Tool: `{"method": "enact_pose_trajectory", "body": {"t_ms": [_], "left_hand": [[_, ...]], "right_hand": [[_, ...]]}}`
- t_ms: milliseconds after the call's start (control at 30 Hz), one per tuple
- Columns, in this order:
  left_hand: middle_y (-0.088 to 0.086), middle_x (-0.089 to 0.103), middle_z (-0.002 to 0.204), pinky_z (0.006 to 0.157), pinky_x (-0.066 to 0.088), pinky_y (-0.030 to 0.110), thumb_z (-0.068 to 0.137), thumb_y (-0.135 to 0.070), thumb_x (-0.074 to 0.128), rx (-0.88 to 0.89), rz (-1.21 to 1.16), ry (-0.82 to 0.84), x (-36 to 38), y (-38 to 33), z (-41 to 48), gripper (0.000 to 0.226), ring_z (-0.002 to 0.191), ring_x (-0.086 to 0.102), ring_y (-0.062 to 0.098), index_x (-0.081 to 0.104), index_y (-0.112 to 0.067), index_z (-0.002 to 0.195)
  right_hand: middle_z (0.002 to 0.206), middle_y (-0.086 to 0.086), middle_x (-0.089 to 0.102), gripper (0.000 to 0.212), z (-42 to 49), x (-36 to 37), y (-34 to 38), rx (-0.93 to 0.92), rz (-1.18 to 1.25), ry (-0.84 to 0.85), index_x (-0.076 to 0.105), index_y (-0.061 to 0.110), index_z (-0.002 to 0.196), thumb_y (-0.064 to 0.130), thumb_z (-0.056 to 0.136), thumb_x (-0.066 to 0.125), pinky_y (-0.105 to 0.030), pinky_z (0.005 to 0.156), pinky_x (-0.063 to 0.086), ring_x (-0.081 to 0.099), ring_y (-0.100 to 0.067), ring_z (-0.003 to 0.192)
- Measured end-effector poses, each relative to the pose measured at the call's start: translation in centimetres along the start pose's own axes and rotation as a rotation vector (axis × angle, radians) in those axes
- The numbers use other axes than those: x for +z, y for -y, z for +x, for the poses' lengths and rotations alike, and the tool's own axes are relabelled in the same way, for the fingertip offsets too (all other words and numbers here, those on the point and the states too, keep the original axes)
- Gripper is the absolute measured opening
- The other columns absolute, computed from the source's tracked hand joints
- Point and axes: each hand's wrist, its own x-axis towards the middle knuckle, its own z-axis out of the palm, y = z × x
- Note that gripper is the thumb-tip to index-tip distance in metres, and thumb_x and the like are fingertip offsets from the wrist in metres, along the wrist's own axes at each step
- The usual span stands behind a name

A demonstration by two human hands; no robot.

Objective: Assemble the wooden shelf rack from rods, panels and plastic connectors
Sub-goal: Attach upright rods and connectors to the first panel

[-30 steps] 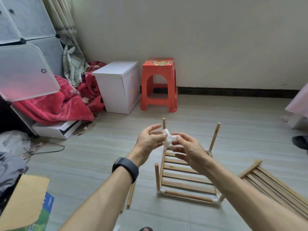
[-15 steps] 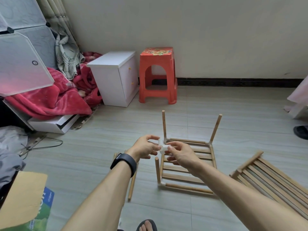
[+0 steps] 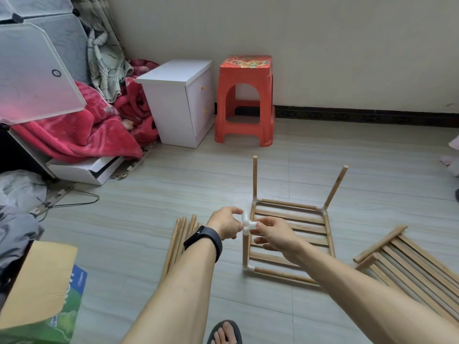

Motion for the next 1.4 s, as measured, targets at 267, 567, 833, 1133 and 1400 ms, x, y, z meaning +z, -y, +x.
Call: {"method": "enact_pose_trajectory", "body": {"t_ms": [267, 567, 833, 1133, 1400], "left_hand": [[-0.009, 0.066, 0.105, 0.087, 0.059, 0.037, 0.101, -0.029, 0.061, -0.001, -0.056, 0.020, 0.2, 0.9, 0.3, 0.049, 0.091, 0.072, 0.011, 0.047, -0.037, 0.147], [0.000, 0.066, 0.124, 0.072, 0.055, 0.027, 0.101, -0.036, 0.060, 0.000, 0.004, 0.059, 0.7, 0.8, 0.3, 0.052, 0.094, 0.072, 0.015, 0.042, -0.039, 0.150], [0.004, 0.067, 0.123, 0.063, 0.052, 0.024, 0.099, -0.034, 0.064, -0.052, 0.010, 0.079, 0.9, 0.8, 0.5, 0.049, 0.093, 0.072, 0.016, 0.046, -0.032, 0.144], [0.002, 0.064, 0.134, 0.063, 0.046, 0.023, 0.100, -0.035, 0.062, -0.083, -0.019, 0.118, 0.7, 0.6, 0.1, 0.056, 0.099, 0.070, 0.015, 0.041, -0.037, 0.151], [0.004, 0.062, 0.138, 0.093, 0.048, 0.033, 0.102, -0.029, 0.060, -0.108, -0.016, 0.182, 0.5, 0.2, 0.0, 0.056, 0.108, 0.069, 0.019, 0.039, -0.035, 0.153]], "right_hand": [[0.101, -0.004, 0.076, 0.015, -0.1, 0.5, -0.4, -0.044, -0.006, -0.017, 0.059, 0.015, 0.117, 0.020, 0.108, 0.048, -0.025, 0.062, 0.049, 0.070, -0.016, 0.072], [0.102, -0.003, 0.075, 0.015, 0.1, 0.1, -1.2, -0.041, -0.149, -0.033, 0.059, 0.022, 0.118, 0.026, 0.107, 0.050, -0.023, 0.056, 0.047, 0.071, -0.013, 0.071], [0.100, -0.001, 0.075, 0.025, 0.5, 0.1, -1.6, -0.047, -0.217, -0.038, 0.060, 0.018, 0.128, 0.027, 0.106, 0.051, -0.019, 0.052, 0.046, 0.071, -0.011, 0.069], [0.093, 0.004, 0.076, 0.021, 0.6, 0.1, -1.5, -0.045, -0.278, -0.050, 0.060, 0.018, 0.122, 0.030, 0.106, 0.053, -0.013, 0.046, 0.044, 0.073, -0.011, 0.068], [0.090, 0.005, 0.077, 0.018, 0.3, 0.1, -1.3, -0.034, -0.309, -0.042, 0.060, 0.018, 0.118, 0.030, 0.105, 0.054, -0.015, 0.048, 0.044, 0.074, -0.011, 0.070]]}}
